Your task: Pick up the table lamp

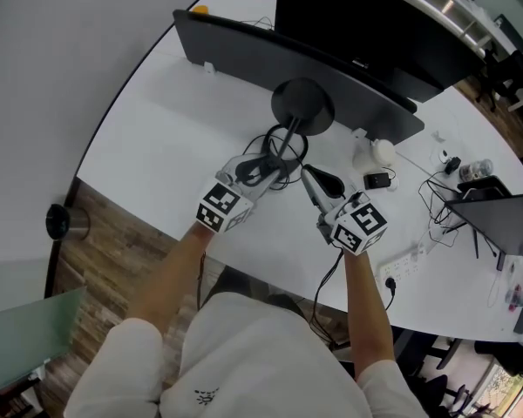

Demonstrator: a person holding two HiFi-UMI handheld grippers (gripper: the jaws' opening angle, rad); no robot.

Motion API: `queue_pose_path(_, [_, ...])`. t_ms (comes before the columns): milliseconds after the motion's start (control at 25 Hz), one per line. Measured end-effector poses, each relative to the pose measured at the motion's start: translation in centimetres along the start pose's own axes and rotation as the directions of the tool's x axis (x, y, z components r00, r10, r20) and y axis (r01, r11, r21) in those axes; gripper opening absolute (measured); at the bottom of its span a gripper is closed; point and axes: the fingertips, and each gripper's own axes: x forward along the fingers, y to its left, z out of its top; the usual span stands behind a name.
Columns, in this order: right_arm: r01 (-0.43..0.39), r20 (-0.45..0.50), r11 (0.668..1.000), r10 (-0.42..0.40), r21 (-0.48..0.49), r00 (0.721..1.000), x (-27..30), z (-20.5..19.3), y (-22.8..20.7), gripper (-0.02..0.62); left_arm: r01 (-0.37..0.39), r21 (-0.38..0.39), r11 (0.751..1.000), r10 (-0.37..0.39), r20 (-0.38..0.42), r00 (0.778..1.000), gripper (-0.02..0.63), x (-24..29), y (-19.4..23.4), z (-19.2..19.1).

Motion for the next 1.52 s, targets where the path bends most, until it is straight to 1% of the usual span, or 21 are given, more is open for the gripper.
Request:
queue_pose_path(120, [-0.008,-0.001,1.000,0.008,-0.028,1.000,1.1,-0.1,-0.2,0.014,0.011,0.009,1.000,-0.011,-0.007,1.000,0.160,0.8,0.2,-1.0])
queue_pose_path(200, [-0.027,-0.004,0.999,0.027,-0.043,1.000,1.7,-0.2,-0.2,0.055,0.019,0.013,1.000,-0.019,-0.001,1.000,0.187,1.4,0.4,-1.4])
queue_pose_path(240, [-0.034,-0.003,0.998,0.033,-0.052,0.999,2.0,-0.2,-0.3,0.057,0.020,0.014,1.000,-0.020,0.003,1.000,0.194,1.6,0.5,-1.6])
queue_pose_path(400, [-0.044,0.016,0.997,0.045,-0.063,0.999,2.8,-0.3,-0.5,0.058,0.009,0.020,1.000,-0.009,0.015,1.000,0.195,2.3,0.8,-2.4])
queue_pose_path(600, [-0.049,0.038,0.997,0.051,-0.056,0.998,2.8,-0.8,-1.2,0.060,-0.015,0.012,1.000,0.014,0.051,0.999,0.175,2.9,1.1,-3.1])
queue_pose_path(800, [-0.041,0.058,0.996,0.046,-0.085,0.997,3.0,-0.8,-1.7,0.061,-0.014,0.025,1.000,0.013,0.070,0.997,0.169,3.7,1.0,-3.9])
queue_pose_path(960, [-0.040,0.064,0.994,0.047,-0.099,0.997,3.0,-1.1,-1.9,0.063,-0.032,0.025,0.999,0.030,0.082,0.996,0.161,4.0,1.2,-4.6])
queue_pose_path(1200, [-0.046,0.072,0.994,0.054,-0.099,0.996,3.3,-1.3,-2.1,0.064,-0.049,0.041,0.998,0.046,0.073,0.996,0.132,4.5,1.3,-5.4])
queue_pose_path(1240, [-0.052,0.072,0.994,0.059,-0.098,0.996,3.4,-1.3,-2.0,0.101,-0.048,0.044,0.998,0.045,0.071,0.996,0.126,4.5,1.3,-5.5])
queue_pose_path(1280, [-0.057,0.073,0.994,0.064,-0.098,0.995,3.5,-1.3,-2.0,0.114,-0.048,0.047,0.998,0.044,0.069,0.997,0.116,4.6,1.3,-5.6])
queue_pose_path(1520, [-0.069,0.091,0.992,0.079,-0.108,0.993,4.3,-0.5,-1.8,0.115,-0.068,0.056,0.996,0.065,0.055,0.996,0.070,5.1,1.6,-6.5])
